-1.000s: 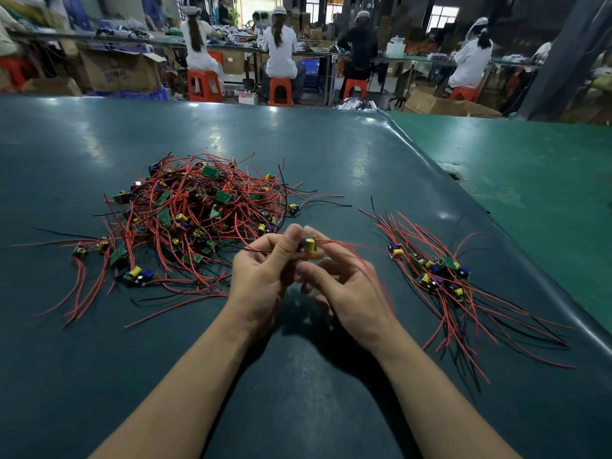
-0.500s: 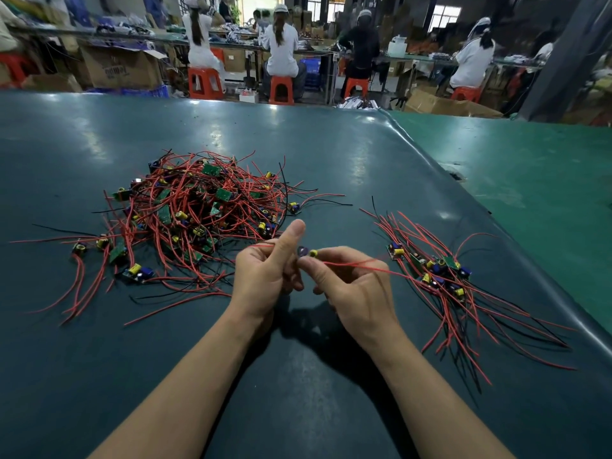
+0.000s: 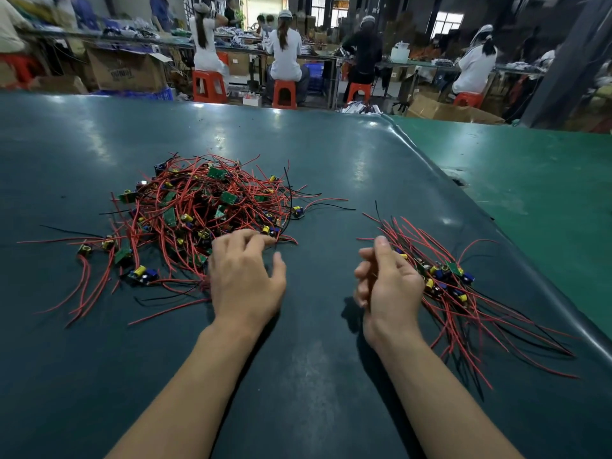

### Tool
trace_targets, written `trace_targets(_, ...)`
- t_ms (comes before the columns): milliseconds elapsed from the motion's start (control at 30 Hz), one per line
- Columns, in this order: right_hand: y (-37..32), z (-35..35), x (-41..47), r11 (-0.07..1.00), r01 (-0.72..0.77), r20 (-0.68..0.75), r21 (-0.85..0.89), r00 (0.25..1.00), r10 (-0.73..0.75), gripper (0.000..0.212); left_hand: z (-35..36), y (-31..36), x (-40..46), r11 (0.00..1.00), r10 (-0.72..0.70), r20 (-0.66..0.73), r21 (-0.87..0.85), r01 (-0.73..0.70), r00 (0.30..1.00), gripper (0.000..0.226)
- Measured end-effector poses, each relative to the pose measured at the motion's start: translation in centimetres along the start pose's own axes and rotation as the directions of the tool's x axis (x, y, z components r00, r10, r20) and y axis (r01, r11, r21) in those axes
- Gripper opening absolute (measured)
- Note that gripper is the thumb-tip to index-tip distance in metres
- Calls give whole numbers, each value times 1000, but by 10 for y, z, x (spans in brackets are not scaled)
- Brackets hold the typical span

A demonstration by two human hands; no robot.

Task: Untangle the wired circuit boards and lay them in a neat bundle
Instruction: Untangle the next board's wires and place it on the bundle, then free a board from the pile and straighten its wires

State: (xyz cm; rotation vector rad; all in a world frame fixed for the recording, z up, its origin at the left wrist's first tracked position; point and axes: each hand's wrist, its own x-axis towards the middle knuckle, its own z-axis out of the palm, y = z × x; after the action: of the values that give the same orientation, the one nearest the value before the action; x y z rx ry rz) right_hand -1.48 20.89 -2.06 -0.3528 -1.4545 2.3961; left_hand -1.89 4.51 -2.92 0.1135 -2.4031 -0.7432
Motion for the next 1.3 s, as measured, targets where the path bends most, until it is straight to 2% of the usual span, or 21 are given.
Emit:
trace_targets(100, 1, 2, -2, 997, 39, 43, -72, 998, -36, 41, -11, -11, 10, 977, -95, -133, 176, 118, 987, 32)
trace_targets(167, 0, 2, 0, 996, 33, 40, -83, 999, -30, 39, -17, -21, 15, 949, -175, -183, 230, 215, 967, 40)
trace_targets(267, 0, 1, 0, 994, 21, 67, -107, 998, -13, 40, -20, -34, 18, 909, -320, -97, 248, 335, 942, 48)
trace_targets(367, 1, 1, -1, 990, 19, 112, -143, 994, -3, 40, -18, -42, 18, 916, -368, -66, 143, 374, 927, 42)
trace_targets(500, 2, 1, -2, 986, 30, 137, -167, 991, -6, 39, -19, -47, 19, 916, -364, -105, 138, 376, 925, 32)
trace_targets(600, 1, 2, -2, 983, 35, 149, -180, 989, -7, 39, -18, -47, 19, 925, -350, -93, 122, 360, 932, 36)
trace_targets(700, 2, 2, -3, 983, 32, 150, -183, 989, -4, 38, -15, -47, 19, 920, -341, -86, 175, 352, 936, 36)
trace_targets(867, 3, 3, -5, 978, 56, 168, -200, 986, -22, 36, -16, -44, 17, 938, -261, -177, 185, 292, 949, 14)
trace_targets(967, 2, 3, -5, 978, 51, 162, -203, 987, -18, 35, -13, -37, 15, 970, -141, -109, 186, 160, 984, 10)
trace_targets(1067, 2, 4, -5, 977, 55, 163, -207, 986, -21, 35, -6, -26, 11, 977, -25, 1, 211, 24, 1000, 27)
trace_targets(1167, 2, 4, -4, 977, 54, 161, -208, 987, -21, 34, -3, -26, 8, 958, -55, 59, 285, 36, 997, 31)
trace_targets(1233, 3, 4, -4, 977, 54, 160, -207, 987, -21, 34, -6, -27, 7, 961, -84, 2, 265, 80, 996, 22)
trace_targets(1300, 3, 3, -2, 970, 65, 160, -234, 987, -28, 34, -7, -22, 4, 979, -46, -99, 194, 65, 994, 18)
